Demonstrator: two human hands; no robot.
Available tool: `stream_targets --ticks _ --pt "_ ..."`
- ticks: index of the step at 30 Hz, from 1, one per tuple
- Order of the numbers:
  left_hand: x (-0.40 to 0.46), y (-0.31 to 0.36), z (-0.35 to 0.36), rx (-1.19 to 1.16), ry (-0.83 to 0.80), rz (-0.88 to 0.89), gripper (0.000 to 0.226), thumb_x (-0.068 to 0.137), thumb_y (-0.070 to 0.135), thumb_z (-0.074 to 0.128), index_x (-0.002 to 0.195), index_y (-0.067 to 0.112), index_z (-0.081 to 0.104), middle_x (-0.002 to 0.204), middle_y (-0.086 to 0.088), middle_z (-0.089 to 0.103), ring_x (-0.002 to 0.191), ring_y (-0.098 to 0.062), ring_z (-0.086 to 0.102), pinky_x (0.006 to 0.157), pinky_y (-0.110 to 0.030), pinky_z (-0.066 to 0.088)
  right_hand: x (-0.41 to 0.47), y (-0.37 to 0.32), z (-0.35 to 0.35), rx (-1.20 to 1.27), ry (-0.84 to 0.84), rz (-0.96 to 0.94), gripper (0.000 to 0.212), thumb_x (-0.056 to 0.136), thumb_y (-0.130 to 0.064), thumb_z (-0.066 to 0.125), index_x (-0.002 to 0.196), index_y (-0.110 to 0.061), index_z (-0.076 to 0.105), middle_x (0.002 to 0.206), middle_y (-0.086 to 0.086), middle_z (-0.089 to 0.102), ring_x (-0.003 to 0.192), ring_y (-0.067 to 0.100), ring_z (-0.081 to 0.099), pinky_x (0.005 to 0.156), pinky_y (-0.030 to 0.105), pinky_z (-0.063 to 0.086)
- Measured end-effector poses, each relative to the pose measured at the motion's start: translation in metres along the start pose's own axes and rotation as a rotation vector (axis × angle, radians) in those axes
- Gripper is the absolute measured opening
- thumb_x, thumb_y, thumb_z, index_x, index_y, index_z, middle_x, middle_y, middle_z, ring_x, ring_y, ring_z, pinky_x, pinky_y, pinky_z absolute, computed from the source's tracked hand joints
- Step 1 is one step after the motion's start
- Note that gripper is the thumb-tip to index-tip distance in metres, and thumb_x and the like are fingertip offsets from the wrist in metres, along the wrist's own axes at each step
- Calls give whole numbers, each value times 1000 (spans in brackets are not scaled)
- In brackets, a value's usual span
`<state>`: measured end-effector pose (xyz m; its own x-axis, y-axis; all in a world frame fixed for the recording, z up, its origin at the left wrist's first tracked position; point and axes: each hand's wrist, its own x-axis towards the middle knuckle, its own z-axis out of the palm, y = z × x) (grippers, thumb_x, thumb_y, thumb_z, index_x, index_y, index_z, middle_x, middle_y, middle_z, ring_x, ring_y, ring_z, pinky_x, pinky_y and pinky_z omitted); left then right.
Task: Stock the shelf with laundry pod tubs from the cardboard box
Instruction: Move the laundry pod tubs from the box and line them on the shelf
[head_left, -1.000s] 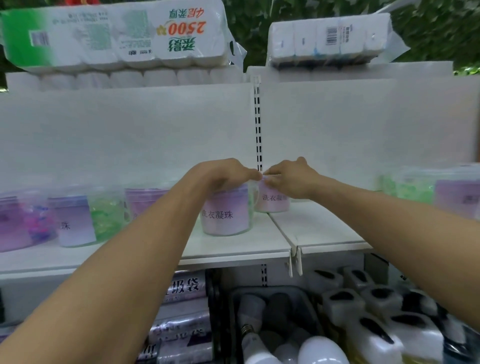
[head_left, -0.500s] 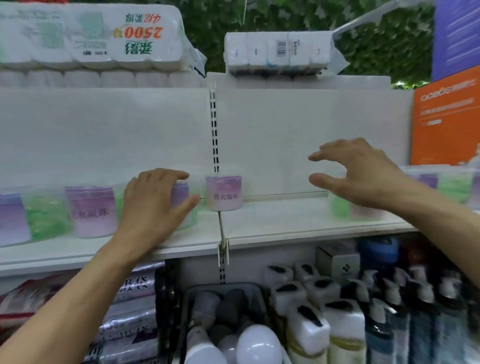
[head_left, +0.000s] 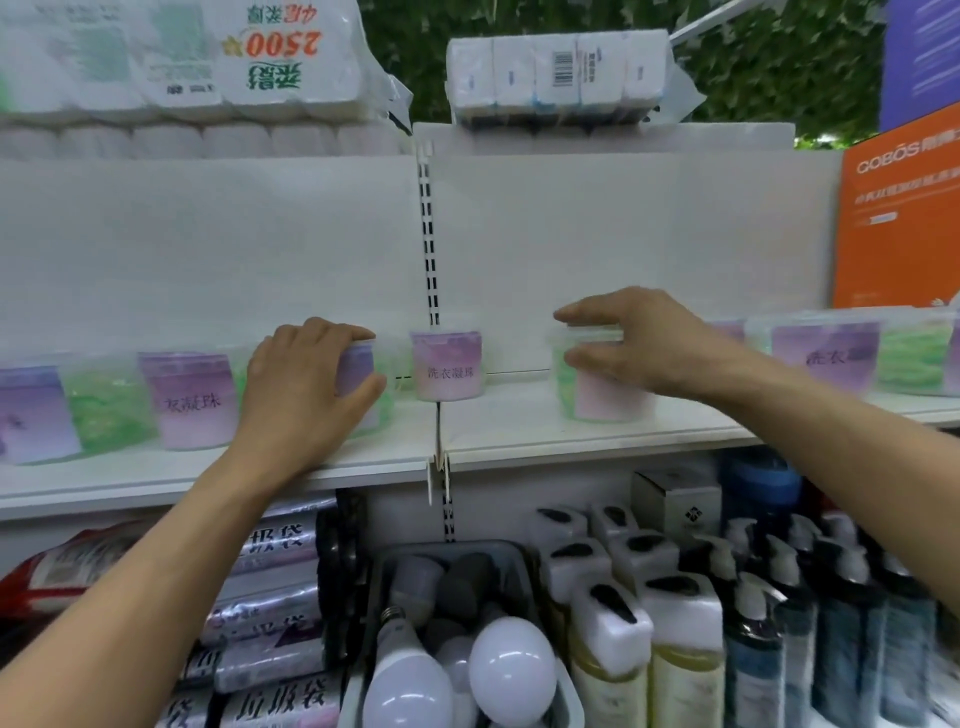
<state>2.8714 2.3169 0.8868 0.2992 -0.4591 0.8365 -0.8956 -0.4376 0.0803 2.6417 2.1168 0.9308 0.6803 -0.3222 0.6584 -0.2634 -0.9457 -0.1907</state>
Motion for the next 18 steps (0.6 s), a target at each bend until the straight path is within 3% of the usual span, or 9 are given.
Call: stream_targets --ticks 2,4,6,10,13,15,18 --pt "-1 -2 0 5 1 6 56 76 52 44 121 22 60 114 -3 59 107 -28 49 92 -41 36 4 -4 0 96 -80 -52 59 81 -29 68 135 -39 46 137 -16 48 124 5 44 100 20 33" --pt "-1 -3 0 -6 -4 4 54 77 49 45 121 21 60 115 -3 58 108 -28 48 92 -41 37 7 4 -1 33 -206 -36 68 78 -25 68 136 -45 39 140 -19 41 131 5 33 107 27 28" --pt "0 -4 2 -20 -3 12 58 75 51 39 121 20 59 114 -4 58 106 -29 48 93 -45 39 7 12 4 16 -264 12 67 75 -22 67 133 -44 39 137 -16 42 127 10 36 103 30 33" --pt "1 -5 4 -18 -8 7 54 76 46 44 120 19 60 112 -4 58 103 -29 48 92 -46 40 11 0 31 98 -129 5 56 74 -34 72 122 -37 41 122 -3 46 105 14 47 75 15 36" --pt "1 -6 4 -19 -13 4 48 76 40 52 120 20 60 111 -3 58 102 -27 47 91 -44 40 18 -25 48 162 -58 -53 52 74 -34 74 118 -35 47 108 -6 47 101 13 46 73 12 35" --pt "1 -5 2 -7 -13 4 49 76 40 52 120 21 59 111 -2 58 102 -26 47 90 -43 40 24 -41 60 152 -18 -98 53 74 -34 75 120 -32 49 98 -16 46 105 12 40 79 21 38" --pt "1 -3 2 3 -35 -9 53 72 41 52 121 21 57 112 -1 56 104 -27 46 95 -46 39 31 -59 73 43 13 -137 57 75 -40 73 126 -31 47 109 -11 53 106 13 34 87 36 43"
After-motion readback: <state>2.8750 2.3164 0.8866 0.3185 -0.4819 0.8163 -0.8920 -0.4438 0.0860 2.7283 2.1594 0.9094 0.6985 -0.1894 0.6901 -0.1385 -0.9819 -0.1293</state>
